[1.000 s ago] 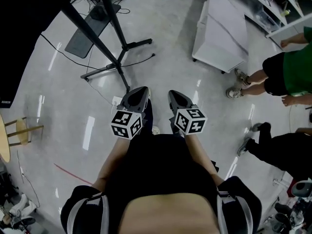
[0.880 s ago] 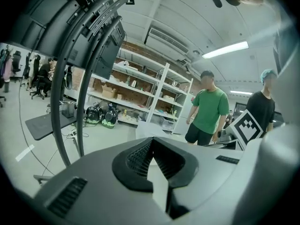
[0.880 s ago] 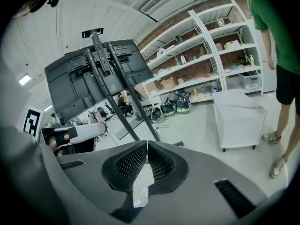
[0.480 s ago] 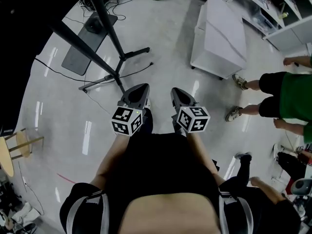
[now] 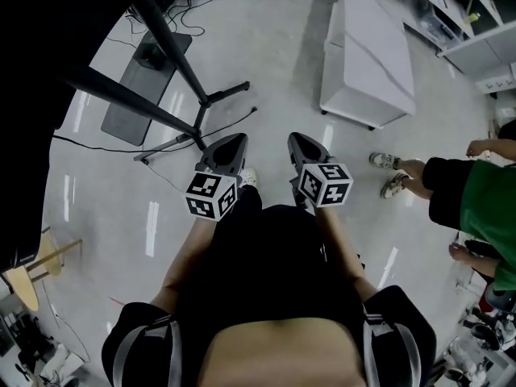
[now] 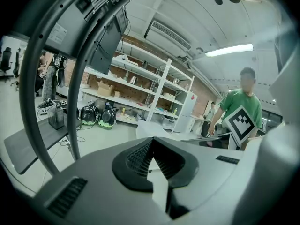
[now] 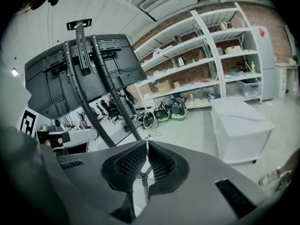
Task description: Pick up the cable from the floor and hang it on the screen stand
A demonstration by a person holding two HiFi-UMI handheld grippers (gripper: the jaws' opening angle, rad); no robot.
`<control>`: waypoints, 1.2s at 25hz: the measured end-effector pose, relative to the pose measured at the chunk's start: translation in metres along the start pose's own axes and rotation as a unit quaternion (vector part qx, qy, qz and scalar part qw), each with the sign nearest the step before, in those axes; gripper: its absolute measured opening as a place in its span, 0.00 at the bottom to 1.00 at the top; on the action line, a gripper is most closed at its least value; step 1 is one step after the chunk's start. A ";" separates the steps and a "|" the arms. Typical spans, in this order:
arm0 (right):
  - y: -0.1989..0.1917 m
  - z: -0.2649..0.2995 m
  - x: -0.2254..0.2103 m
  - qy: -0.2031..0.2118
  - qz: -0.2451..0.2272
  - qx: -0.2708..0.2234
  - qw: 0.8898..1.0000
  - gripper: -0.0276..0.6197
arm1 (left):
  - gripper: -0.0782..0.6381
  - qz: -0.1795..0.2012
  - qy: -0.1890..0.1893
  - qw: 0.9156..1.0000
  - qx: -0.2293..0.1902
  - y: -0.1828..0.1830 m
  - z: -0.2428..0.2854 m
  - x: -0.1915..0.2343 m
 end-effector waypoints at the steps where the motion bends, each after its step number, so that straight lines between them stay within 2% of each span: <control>1: 0.005 0.008 0.000 0.003 -0.003 0.001 1.000 0.08 | 0.12 0.000 -0.002 1.000 0.003 0.005 0.004 0.006; 8: 0.020 0.047 -0.010 0.017 -0.050 0.034 0.998 0.08 | 0.12 0.006 -0.001 1.000 0.025 0.023 0.025 0.041; 14: 0.038 0.077 -0.020 0.025 -0.068 0.056 0.996 0.08 | 0.12 -0.005 0.011 0.999 0.032 0.030 0.043 0.069; 20: 0.035 0.107 -0.034 0.037 -0.116 0.077 0.990 0.08 | 0.12 0.004 0.018 0.999 0.048 0.032 0.062 0.086; 30: 0.026 0.173 -0.098 0.075 -0.136 0.111 0.982 0.09 | 0.12 0.004 0.031 0.996 0.086 0.021 0.130 0.117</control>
Point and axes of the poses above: the fingertips, and each gripper's own axes: z forward along the fingers, x to its left, y out of its top, the point moved 7 cm from there along -z, backward along the fingers, and after that the axes turned 14 degrees about -z, right-handed, at the moved point
